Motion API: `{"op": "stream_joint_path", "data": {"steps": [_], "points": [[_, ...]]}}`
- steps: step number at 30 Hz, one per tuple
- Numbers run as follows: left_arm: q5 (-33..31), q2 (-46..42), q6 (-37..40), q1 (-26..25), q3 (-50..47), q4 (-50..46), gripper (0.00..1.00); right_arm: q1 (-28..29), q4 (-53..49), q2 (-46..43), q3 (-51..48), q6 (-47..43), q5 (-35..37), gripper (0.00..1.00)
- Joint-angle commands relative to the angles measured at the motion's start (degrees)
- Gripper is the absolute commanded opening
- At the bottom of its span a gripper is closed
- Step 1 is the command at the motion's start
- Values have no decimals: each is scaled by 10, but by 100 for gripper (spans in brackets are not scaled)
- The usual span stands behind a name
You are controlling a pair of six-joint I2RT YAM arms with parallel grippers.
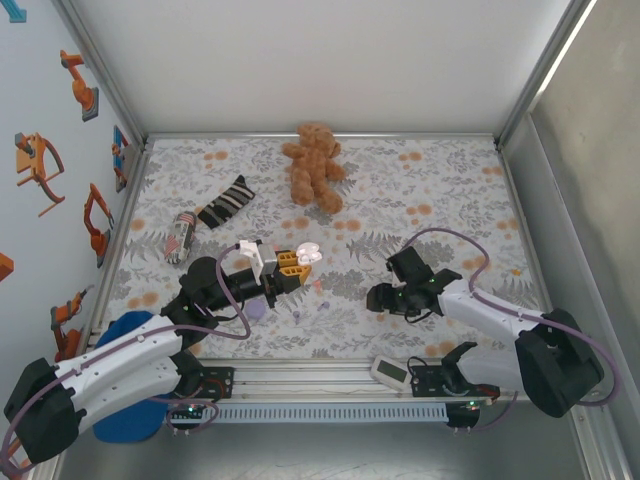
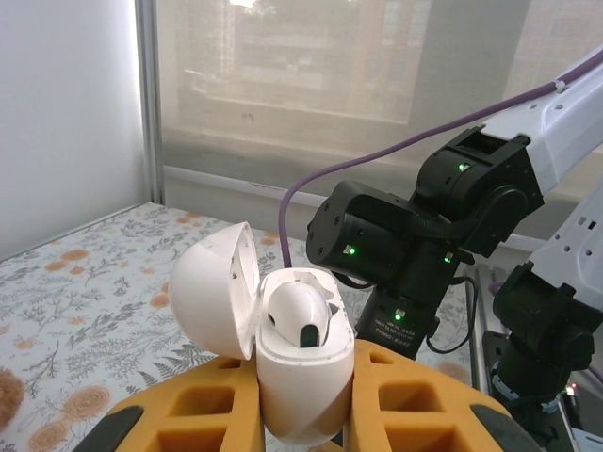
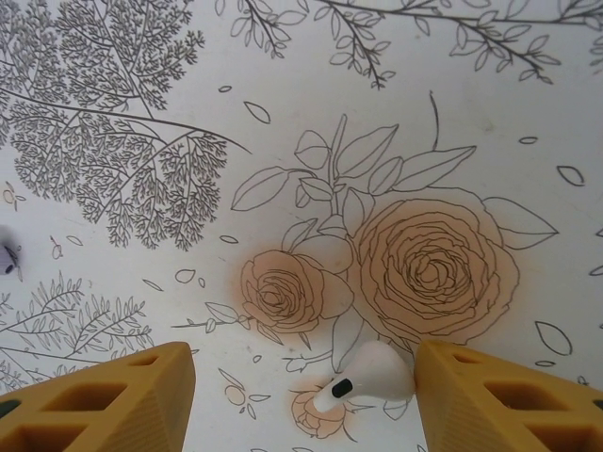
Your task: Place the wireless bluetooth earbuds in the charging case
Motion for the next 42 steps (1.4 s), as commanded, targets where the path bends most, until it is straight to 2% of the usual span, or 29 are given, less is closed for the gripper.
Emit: {"op": "stream_joint_path", "data": {"steps": [1,9,20,42], "points": [[-1,-2,7,-4,-4,13,0,-1,11,2,2,3,-4,61],[-3,-6,8,-4,-3,9,0,-1,23,17,7,0,-8,61],[-5,-9,11,-4,-3,3,0,0,35,37,20,-8,-17,56],[-11,-11,12,-4,-6,0,0,24,-29,86,49,-22,40,41]]}}
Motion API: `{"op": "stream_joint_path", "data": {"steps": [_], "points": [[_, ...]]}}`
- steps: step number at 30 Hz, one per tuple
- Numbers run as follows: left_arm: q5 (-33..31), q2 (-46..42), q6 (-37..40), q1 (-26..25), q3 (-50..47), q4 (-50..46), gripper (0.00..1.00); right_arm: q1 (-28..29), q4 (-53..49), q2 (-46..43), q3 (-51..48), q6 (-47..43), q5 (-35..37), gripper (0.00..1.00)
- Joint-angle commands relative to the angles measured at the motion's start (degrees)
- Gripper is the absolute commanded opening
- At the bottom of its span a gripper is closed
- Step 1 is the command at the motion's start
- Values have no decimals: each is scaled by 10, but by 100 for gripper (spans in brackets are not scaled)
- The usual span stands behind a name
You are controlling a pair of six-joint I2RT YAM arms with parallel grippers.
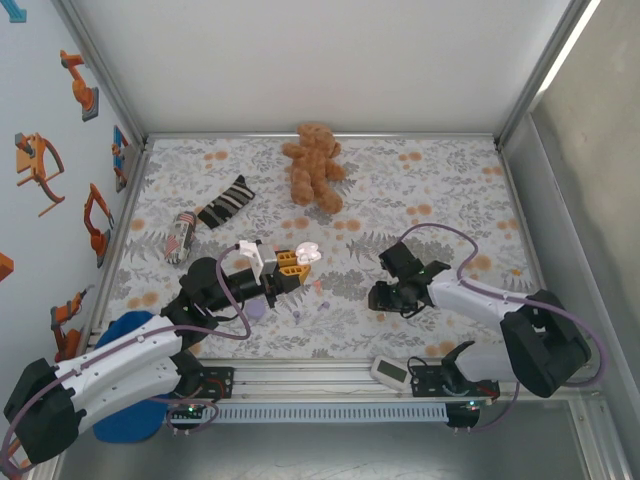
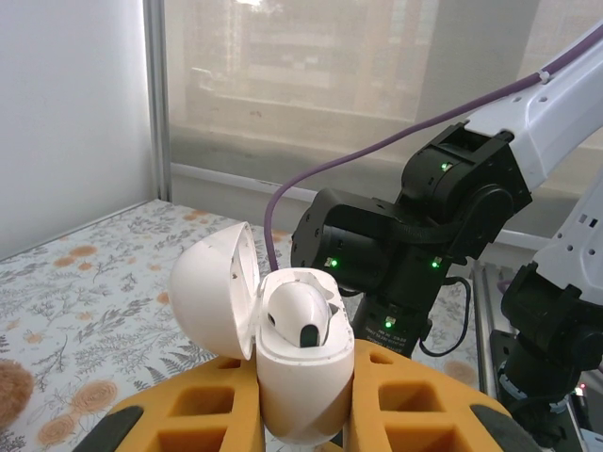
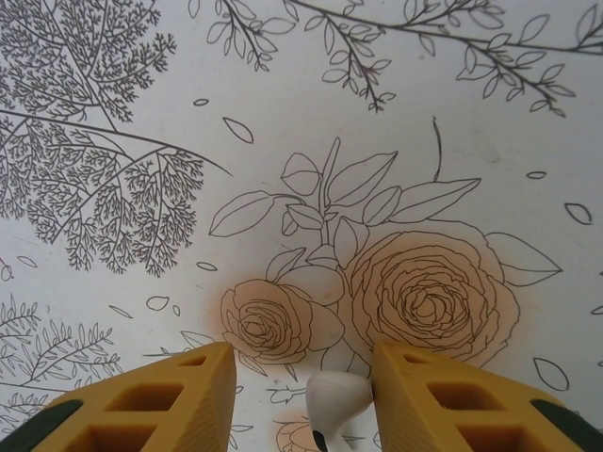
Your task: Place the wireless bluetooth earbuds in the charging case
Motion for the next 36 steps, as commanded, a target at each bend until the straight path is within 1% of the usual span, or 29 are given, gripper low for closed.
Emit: {"op": "stream_joint_path", "data": {"steps": [1,10,12,17,18,22,24,33,36], "points": [[-3,-10,11,-4,-3,2,0,12,-11,18,10,-7,14,41],[-3,-10,11,-4,-5,3,0,31,-37,40,26,-16,41,38],[-3,-10,11,-4,-4,3,0,33,-42,45,30,-18,45,33],[-4,-10,11,-4,-6,3,0,41,-51,53,38,-21,54,32],[-4,-11,10,-4,-6,4,0,42,-52,54,40,-22,56,30],[-4,-11,10,-4,-6,4,0,46,-56,57,43,-23,59,28],[-4,-12,10,-4,-6,4,0,47,-56,57,44,-23,59,25],[-5,-14,10,-4,-6,4,0,52,-57,57,47,-23,60,24],[-5,-15,11,-4,-6,4,0,53,-57,55,49,-24,60,21]]}}
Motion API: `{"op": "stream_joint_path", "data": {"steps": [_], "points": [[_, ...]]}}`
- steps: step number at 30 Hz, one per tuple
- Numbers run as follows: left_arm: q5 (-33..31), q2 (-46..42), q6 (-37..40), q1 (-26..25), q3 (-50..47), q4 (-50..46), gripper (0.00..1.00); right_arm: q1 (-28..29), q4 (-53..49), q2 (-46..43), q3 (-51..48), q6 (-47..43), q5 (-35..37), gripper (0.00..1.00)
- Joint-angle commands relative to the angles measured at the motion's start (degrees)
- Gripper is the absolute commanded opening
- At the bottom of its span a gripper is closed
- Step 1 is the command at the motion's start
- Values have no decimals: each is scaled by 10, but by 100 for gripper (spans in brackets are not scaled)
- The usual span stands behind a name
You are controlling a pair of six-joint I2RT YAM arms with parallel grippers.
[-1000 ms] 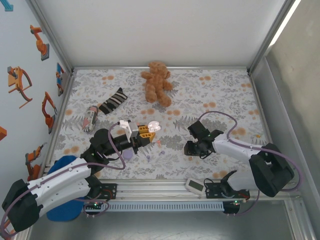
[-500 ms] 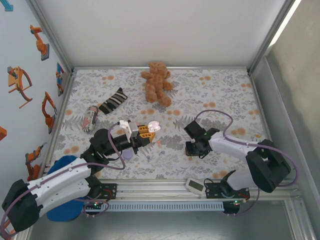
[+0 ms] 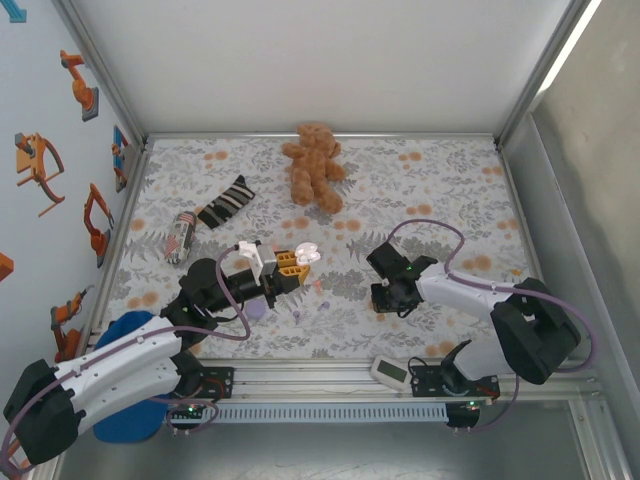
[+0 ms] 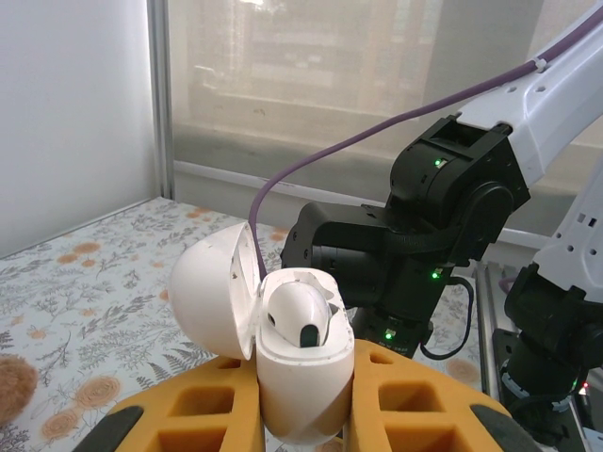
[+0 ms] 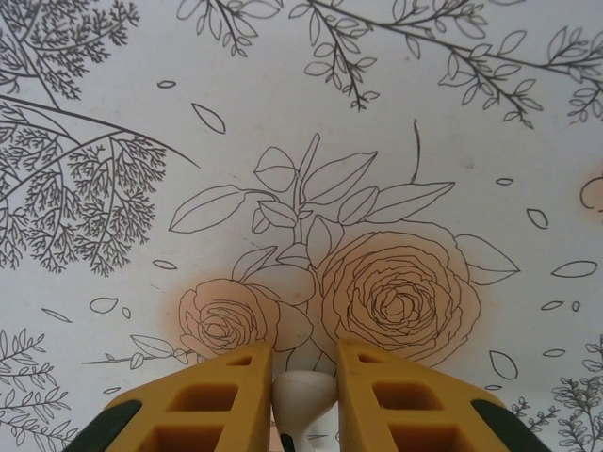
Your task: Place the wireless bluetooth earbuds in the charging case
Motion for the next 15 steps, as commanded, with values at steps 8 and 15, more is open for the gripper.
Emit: {"op": "stream_joint_path", "data": {"steps": [8,15], "points": [[-2,-8,12,-4,-1,5,0,11,0,2,10,-4,-18,21],[0,-3,12,-4,1,6,0,11,-9,-35,16,-2,-16,21]]}}
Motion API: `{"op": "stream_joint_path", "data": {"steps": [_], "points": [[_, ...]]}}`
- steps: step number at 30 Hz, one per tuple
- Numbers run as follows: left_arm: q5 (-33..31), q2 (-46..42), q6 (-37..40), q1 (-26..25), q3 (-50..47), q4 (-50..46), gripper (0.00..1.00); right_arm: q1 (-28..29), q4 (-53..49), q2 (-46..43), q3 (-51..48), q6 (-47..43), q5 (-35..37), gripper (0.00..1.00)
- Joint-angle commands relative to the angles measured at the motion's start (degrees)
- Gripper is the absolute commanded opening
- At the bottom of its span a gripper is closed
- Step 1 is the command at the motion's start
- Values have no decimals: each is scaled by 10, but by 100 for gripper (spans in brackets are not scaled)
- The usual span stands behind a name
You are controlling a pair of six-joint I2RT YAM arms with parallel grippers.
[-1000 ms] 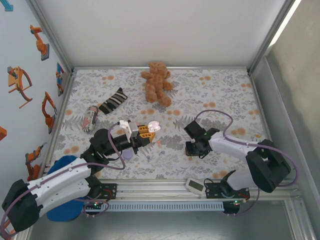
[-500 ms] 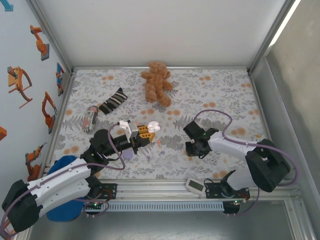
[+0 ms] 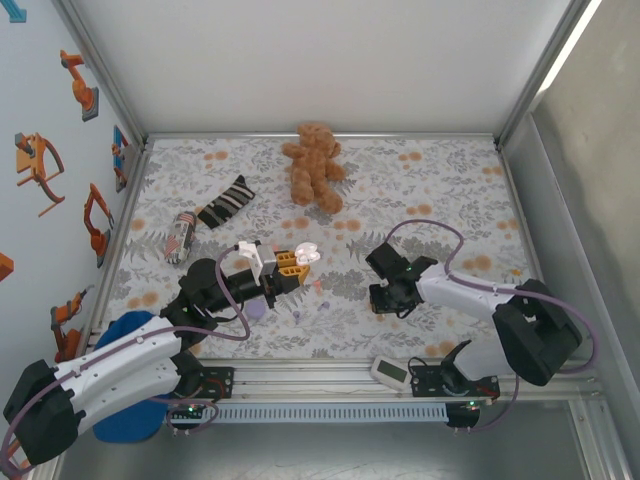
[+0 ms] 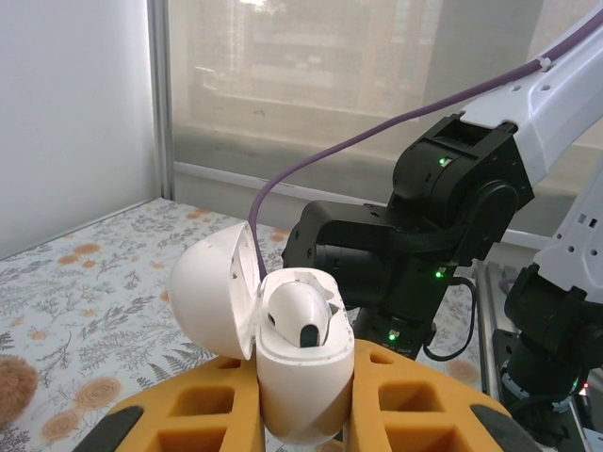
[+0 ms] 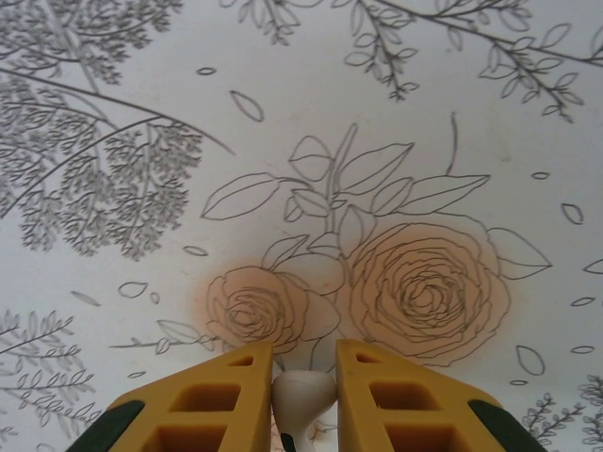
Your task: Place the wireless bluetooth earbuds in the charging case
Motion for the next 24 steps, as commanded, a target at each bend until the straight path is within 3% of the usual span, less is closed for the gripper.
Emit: {"op": "stream_joint_path", "data": {"steps": [1,15,24], "points": [[2,-1,12,-4,2,6,0,4,-9,-33,17,1,-2,21],[13,76,7,-4,23,77,0,4,-15,-225,84,-8,37,21],[18,135,6,-4,50,132,0,4,35,-279,160,-29,34,21]]}}
